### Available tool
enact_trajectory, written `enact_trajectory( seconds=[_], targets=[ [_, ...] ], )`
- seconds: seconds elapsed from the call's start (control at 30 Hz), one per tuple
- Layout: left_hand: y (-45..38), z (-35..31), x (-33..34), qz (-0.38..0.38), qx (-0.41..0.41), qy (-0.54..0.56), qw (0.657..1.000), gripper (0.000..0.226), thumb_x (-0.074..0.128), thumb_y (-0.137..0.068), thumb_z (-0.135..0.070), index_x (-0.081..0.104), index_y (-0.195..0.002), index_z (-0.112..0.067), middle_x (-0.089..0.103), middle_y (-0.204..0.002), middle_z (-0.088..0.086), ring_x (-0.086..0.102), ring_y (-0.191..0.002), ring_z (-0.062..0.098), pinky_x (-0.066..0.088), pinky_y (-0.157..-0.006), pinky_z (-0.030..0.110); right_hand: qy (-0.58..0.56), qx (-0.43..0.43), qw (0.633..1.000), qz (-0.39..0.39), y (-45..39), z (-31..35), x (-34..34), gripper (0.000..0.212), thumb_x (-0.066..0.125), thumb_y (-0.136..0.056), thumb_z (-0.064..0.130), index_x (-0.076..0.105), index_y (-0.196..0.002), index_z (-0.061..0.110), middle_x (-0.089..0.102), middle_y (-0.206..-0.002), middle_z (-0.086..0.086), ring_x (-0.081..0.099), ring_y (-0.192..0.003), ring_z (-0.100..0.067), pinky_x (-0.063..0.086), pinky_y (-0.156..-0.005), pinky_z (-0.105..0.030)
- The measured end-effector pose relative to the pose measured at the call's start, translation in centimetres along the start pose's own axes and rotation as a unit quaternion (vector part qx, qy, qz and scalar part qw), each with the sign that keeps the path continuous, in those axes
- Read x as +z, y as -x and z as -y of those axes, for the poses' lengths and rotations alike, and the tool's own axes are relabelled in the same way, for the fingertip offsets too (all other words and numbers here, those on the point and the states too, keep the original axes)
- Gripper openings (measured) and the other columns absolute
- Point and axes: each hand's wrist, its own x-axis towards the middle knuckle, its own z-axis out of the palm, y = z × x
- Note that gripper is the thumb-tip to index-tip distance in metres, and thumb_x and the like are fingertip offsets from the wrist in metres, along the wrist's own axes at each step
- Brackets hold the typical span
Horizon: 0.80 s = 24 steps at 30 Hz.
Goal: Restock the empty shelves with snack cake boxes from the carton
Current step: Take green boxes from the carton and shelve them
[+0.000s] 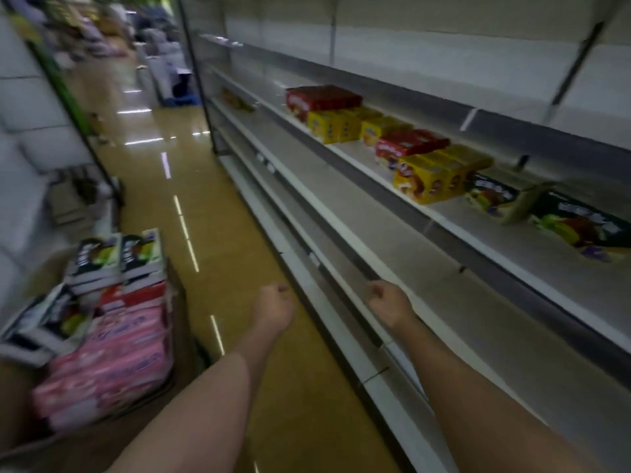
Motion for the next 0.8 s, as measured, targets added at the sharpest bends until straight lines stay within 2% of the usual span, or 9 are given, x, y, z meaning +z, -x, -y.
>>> enact_trajectory(
  seconds=[0.13,0.27,0.37,0.5,0.57,0.67,0.8],
  targets=[
    [0.7,6.5,-5.9,-0.042,-0.056,0.003,0.998,0.036,0.051,-0.092,-0.007,0.056,-0.127,-0.007,0.059,-0.126,0.014,0.058,-0.111,0.029,0.043,-0.084,0.025,0.014,-0.023,0.997,0.077,0.3,3.8,6.7,0.045,0.053,-0.093,0.020,0.047,-0.137,0.012,0.051,-0.139,-0.006,0.049,-0.125,-0.024,0.039,-0.106,-0.036],
    [1.0,12.7,-12.2,-0.106,-0.116,-0.009,0.987,0.030,0.053,-0.092,-0.014,0.060,-0.120,-0.012,0.062,-0.122,0.011,0.059,-0.108,0.029,0.046,-0.086,0.029,0.042,-0.047,0.987,0.145,1.1,9.2,13.9,0.047,0.053,-0.094,0.020,0.044,-0.140,0.012,0.049,-0.140,-0.005,0.049,-0.125,-0.023,0.041,-0.100,-0.031],
    [1.4,16.7,-16.7,-0.132,-0.154,-0.010,0.979,0.032,0.051,-0.093,-0.013,0.059,-0.124,-0.013,0.061,-0.125,0.009,0.059,-0.108,0.027,0.046,-0.085,0.029,0.077,-0.072,0.975,0.194,2.5,13.2,19.0,0.048,0.055,-0.094,0.024,0.044,-0.140,0.015,0.049,-0.140,-0.004,0.049,-0.125,-0.022,0.041,-0.096,-0.029],
    [1.0,21.9,-21.4,-0.147,-0.187,-0.006,0.971,0.030,0.053,-0.094,-0.017,0.058,-0.123,-0.015,0.062,-0.122,0.008,0.061,-0.099,0.026,0.049,-0.081,0.031,0.076,-0.083,0.968,0.225,3.9,17.6,24.7,0.051,0.056,-0.093,0.020,0.041,-0.142,0.013,0.044,-0.145,-0.005,0.042,-0.132,-0.022,0.036,-0.104,-0.029],
    [0.8,23.9,-23.3,-0.146,-0.197,-0.011,0.969,0.027,0.052,-0.095,-0.019,0.058,-0.121,-0.015,0.061,-0.122,0.007,0.059,-0.095,0.024,0.046,-0.076,0.029,0.078,-0.077,0.969,0.223,4.2,19.1,27.1,0.054,0.057,-0.092,0.019,0.040,-0.142,0.013,0.043,-0.145,-0.007,0.043,-0.131,-0.023,0.037,-0.102,-0.029],
    [0.2,26.7,-26.1,-0.156,-0.224,-0.004,0.962,0.027,0.051,-0.096,-0.016,0.056,-0.122,-0.016,0.060,-0.122,0.006,0.059,-0.085,0.019,0.051,-0.071,0.030,0.080,-0.086,0.967,0.227,4.5,21.4,30.5,0.055,0.058,-0.092,0.017,0.037,-0.142,0.008,0.045,-0.142,-0.009,0.044,-0.130,-0.025,0.039,-0.095,-0.026],
    [-0.9,29.3,-28.7,-0.166,-0.238,0.002,0.957,0.027,0.052,-0.094,-0.019,0.060,-0.120,-0.017,0.060,-0.123,0.005,0.060,-0.102,0.026,0.052,-0.087,0.037,0.109,-0.107,0.960,0.233,4.4,24.0,33.8,0.049,0.056,-0.092,0.027,0.043,-0.137,0.013,0.056,-0.132,-0.007,0.057,-0.115,-0.024,0.050,-0.089,-0.033]
  ],
)
